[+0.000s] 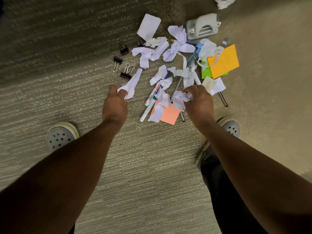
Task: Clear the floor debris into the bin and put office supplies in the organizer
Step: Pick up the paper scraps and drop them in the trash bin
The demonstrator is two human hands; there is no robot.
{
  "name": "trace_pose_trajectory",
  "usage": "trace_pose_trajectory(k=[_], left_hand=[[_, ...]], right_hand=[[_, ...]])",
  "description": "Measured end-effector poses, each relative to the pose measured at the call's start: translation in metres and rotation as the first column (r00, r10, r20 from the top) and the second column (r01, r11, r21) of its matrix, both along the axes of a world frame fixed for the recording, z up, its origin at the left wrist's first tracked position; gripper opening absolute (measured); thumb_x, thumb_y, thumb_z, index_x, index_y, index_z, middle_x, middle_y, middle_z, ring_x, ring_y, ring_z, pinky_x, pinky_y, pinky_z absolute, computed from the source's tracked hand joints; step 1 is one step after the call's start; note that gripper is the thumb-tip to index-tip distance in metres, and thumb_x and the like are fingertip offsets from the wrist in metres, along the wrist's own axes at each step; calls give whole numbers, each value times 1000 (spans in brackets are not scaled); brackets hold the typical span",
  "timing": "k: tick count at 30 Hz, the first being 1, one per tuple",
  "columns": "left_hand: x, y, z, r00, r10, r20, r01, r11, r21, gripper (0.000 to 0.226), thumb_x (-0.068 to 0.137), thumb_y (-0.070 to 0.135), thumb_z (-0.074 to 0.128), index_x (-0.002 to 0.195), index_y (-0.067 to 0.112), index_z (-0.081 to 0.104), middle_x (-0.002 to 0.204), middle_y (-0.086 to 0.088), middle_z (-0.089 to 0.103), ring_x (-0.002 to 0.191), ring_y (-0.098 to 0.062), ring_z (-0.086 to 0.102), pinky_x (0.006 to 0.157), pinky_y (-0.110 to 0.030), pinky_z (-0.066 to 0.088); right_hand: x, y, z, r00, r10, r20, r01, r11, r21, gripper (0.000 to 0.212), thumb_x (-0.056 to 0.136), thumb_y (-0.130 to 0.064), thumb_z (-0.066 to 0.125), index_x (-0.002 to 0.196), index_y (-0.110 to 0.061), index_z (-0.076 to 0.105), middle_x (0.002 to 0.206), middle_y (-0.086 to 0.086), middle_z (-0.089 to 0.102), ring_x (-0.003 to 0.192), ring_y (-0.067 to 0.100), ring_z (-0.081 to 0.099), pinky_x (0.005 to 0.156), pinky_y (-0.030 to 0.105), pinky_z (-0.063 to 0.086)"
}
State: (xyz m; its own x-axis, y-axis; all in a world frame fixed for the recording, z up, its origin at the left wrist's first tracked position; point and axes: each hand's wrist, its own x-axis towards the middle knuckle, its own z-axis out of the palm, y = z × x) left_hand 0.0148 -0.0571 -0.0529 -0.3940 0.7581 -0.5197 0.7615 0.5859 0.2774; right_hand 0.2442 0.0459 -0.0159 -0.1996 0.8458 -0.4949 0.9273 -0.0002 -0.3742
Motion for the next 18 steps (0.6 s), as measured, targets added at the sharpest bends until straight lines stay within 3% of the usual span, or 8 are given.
trace_pose_trajectory(k=[2,4,8,13,16,18], left_hand=[[-7,1,5,995,86,50,-89,994,58,22,85,3,64,107,0,67,120,-19,55,96,-38,62,87,-38,50],[-12,3,17,971,202,128,-217,969,120,17,81,4,70,97,1,72,105,-17,64,89,-30,63,80,-22,45],[-27,5,54,897,379,227,-419,893,164,12,79,14,76,91,13,76,84,-2,69,57,-5,51,60,-1,33],[-52,5,115,821,496,283,-558,804,207,11,82,17,74,93,14,77,74,8,60,55,5,51,59,-1,33],[-71,11,158,803,517,296,-592,746,305,11,81,13,74,91,13,77,83,3,67,66,7,56,68,-1,37],[-87,17,187,765,549,337,-643,676,360,12,80,11,74,92,13,77,87,3,69,71,6,58,71,-3,40]], right_hand=[[-2,-4,8,999,-29,-17,29,1000,2,33,72,5,63,103,-7,68,105,16,62,86,32,62,65,21,34],[-4,-7,16,996,-85,-37,85,996,6,30,74,3,65,102,-8,69,104,16,64,86,31,62,65,14,29],[-18,-5,42,973,-218,-70,220,975,14,27,76,-8,72,103,-12,70,99,11,67,76,17,56,61,10,28],[-65,9,93,925,-332,-187,330,943,-42,24,76,-13,75,99,-20,71,93,0,71,72,7,56,56,-3,34],[-105,18,130,931,-244,-270,256,966,13,22,77,-16,77,98,-19,71,93,-1,70,74,1,56,62,4,35],[-136,23,156,920,-189,-344,224,972,65,22,76,-10,76,97,-16,71,88,-4,67,71,-7,54,63,0,35]])
